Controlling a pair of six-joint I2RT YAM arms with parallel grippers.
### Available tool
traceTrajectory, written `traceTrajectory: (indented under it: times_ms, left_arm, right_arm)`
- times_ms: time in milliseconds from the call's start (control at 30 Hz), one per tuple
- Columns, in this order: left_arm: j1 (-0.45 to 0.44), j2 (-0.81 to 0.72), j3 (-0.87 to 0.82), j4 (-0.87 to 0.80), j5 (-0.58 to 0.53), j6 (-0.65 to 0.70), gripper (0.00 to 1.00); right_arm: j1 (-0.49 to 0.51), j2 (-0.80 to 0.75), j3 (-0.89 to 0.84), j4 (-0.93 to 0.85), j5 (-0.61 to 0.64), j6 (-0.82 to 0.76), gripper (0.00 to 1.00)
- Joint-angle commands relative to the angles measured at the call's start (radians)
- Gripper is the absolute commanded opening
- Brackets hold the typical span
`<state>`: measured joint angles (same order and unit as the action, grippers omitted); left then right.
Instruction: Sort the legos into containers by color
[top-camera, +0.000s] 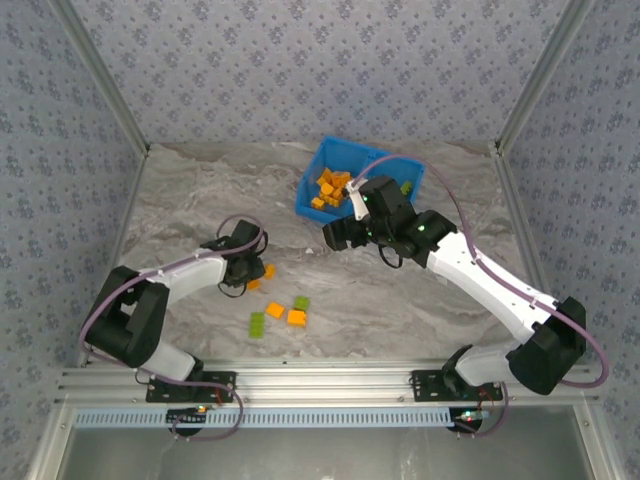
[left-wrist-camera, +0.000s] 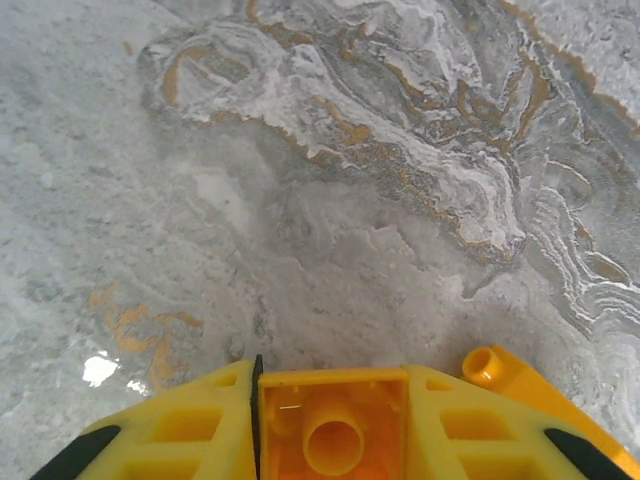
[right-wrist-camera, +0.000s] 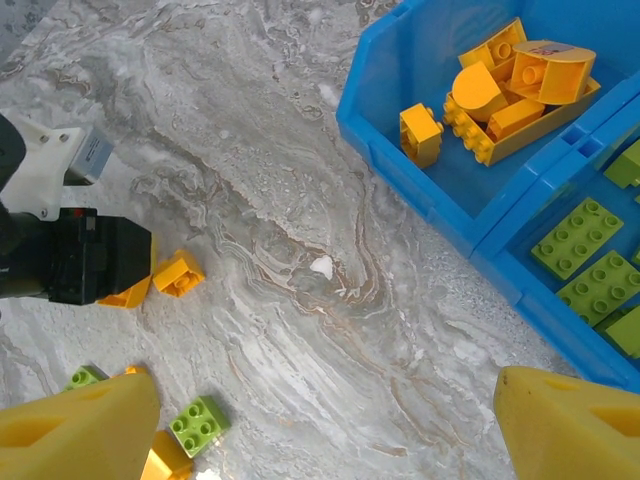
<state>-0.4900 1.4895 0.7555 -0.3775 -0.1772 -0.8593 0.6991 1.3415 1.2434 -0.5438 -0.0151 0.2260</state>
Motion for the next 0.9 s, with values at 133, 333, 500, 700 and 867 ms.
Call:
traceTrajectory:
  times_ms: [133, 333, 500, 700, 867]
  left_arm:
    - [-0.02, -0.191, 0.091, -0.073, -0.008, 0.025, 0.23]
    - [-0.064, -0.087, 0.396, -0.033, -0.018, 0.149, 0.23]
    - [-0.094, 0.163, 0.714, 0.006, -0.053, 0.266, 0.23]
    - [-0.102, 0.531, 1.15, 0.023, -0.027, 0.397, 0.22]
    - [-0.103, 0.785, 1.437, 0.053, -0.006, 0.437, 0.23]
  right_arm:
    - [0.003, -0.019, 0.021, 0.002, 0.037, 0.038, 0.9]
    - [0.003, -0.068, 0.003, -0.005, 0.099, 0.077, 0.89]
    - [0.0, -0.13, -0.04, -0.019, 0.153, 0.107, 0.9]
    - [-0.008, -0.191, -0.1, -0.083, 0.17, 0.127, 0.93]
    - [-0.015, -0.245, -0.139, -0.086, 0.169, 0.138, 0.95]
